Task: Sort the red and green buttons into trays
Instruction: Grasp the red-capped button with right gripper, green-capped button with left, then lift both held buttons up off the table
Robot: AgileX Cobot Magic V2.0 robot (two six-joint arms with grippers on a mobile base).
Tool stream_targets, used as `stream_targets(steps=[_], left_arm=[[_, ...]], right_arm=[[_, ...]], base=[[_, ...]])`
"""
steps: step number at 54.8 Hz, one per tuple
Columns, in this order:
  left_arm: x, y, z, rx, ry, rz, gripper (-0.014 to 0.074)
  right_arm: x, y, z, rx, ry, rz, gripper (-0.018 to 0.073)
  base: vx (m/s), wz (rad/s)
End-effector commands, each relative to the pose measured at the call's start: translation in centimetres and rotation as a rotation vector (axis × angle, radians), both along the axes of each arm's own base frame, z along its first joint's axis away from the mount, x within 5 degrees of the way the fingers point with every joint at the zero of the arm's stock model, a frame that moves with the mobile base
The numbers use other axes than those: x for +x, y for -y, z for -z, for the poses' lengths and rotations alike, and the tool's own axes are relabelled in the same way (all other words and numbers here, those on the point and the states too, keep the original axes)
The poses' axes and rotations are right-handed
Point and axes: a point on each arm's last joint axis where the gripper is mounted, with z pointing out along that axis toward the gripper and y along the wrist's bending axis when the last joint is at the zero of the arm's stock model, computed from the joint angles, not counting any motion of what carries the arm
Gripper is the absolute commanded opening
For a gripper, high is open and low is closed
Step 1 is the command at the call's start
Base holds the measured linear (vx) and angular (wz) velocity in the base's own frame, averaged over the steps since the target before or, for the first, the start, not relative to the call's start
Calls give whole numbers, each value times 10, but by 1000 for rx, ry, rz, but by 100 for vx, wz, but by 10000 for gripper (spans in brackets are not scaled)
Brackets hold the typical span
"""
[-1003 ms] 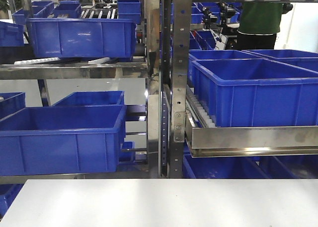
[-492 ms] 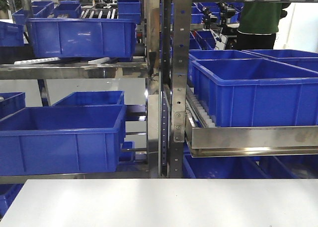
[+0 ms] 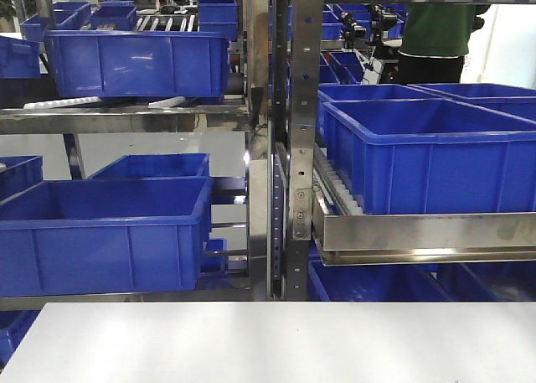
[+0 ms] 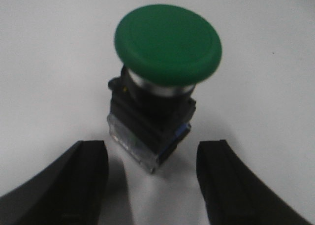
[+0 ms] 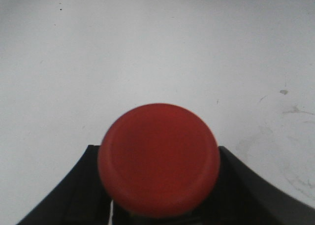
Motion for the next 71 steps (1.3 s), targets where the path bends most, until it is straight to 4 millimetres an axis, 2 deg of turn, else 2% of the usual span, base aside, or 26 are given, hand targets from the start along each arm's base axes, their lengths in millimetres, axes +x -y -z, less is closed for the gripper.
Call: stream_targets(steps=[1,14,19,20,22,26,29,37,42,49,57,71], left_arm=[[21,4,-23,-87,260,8,513],[39,6,-28,-90,326,28,511],[43,8,-30,-98,343,59,469],[43,13,-31,-108,349,112,302],[43,13,-31,-109,349,121,254],[41,15,-30,-112,344,138,78],[41,15,-30,-114,343,139,-9],[41,15,-34,-145,340,132,-6],[38,18,-43,-176,353,154,-3],[30,18,-70,-181,437,163,-2],[15,15,-101,-167,517,136,-1],[-16,9,-148,-101,499,68,0]], right_arm=[[10,0,-26,42,234,10,-8],[10,0,-26,41,234,11,-8],[10,1,-26,41,234,13,-8],[10,1,-26,41,234,14,-8],[10,1,-26,41,234,14,-8],[10,1,-26,41,234,14,-8],[10,1,-26,41,234,14,-8],[10,0,-26,42,234,5,-8],[8,-2,-29,46,240,-24,-8],[1,-6,-40,53,265,-77,-8],[-11,-7,-67,70,309,-88,-8],[-45,-9,-117,110,301,-139,-8]], base=[[0,0],[0,0],[0,0],[0,0],[0,0],[0,0],[0,0],[0,0],[0,0],[0,0],[0,0],[0,0]])
